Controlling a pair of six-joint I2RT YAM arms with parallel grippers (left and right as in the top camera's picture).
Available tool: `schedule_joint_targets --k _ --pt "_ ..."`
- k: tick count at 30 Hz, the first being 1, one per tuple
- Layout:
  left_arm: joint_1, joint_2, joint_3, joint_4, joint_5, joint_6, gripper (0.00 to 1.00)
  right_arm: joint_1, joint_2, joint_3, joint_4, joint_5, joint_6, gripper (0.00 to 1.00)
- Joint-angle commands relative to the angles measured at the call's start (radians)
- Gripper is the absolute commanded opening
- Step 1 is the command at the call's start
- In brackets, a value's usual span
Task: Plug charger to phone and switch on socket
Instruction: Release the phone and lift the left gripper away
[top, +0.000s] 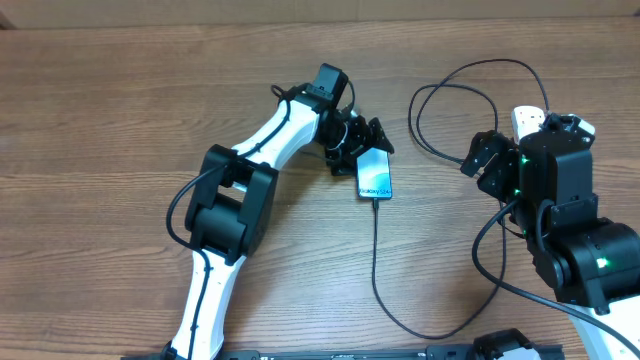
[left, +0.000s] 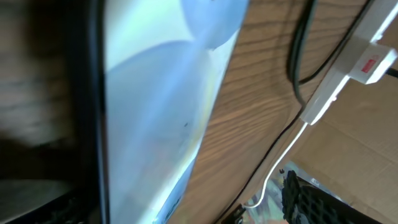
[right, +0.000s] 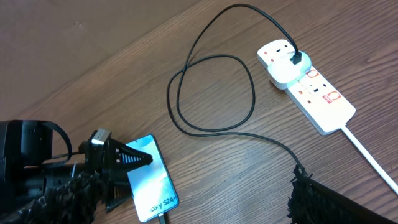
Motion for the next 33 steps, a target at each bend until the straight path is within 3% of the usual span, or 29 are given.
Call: schedule_joint_targets --k 1,12,16,19,24,28,32,33 --pt "0.028 0.091 -0.058 -0.039 -0.2 0.023 0.91 -0.005 0.007 0.017 0.002 -0.009 0.0 1.0" --pt "0.079 0.091 -0.058 -0.001 -0.186 0.051 0.94 -0.005 0.041 0.017 0.01 -0.045 0.0 1.0" --pt "0.095 0.087 -0.035 -0.015 -0.185 0.125 1.0 -0.005 0.057 0.011 0.031 -0.05 0.0 1.0" --pt "0.129 0.056 0.033 -0.124 -0.248 0.224 1.0 -0.018 0.08 0.011 0.052 -0.038 0.0 0.99" --pt "0.187 -0.08 0.183 -0.444 -0.547 0.312 0.99 -0.118 0.151 0.016 0.033 -0.04 0.0 0.63" --pt "0.199 -0.309 0.221 -0.587 -0.706 0.349 0.96 -0.259 0.238 0.04 0.021 -0.092 0.003 0.25" --pt "0.171 -0.558 0.221 -0.631 -0.859 0.348 0.97 -0.394 0.352 0.101 0.018 -0.169 -0.002 0.04" --pt "0.161 -0.622 0.22 -0.642 -0.903 0.338 0.97 -0.418 0.384 0.121 0.016 -0.179 -0.003 0.04"
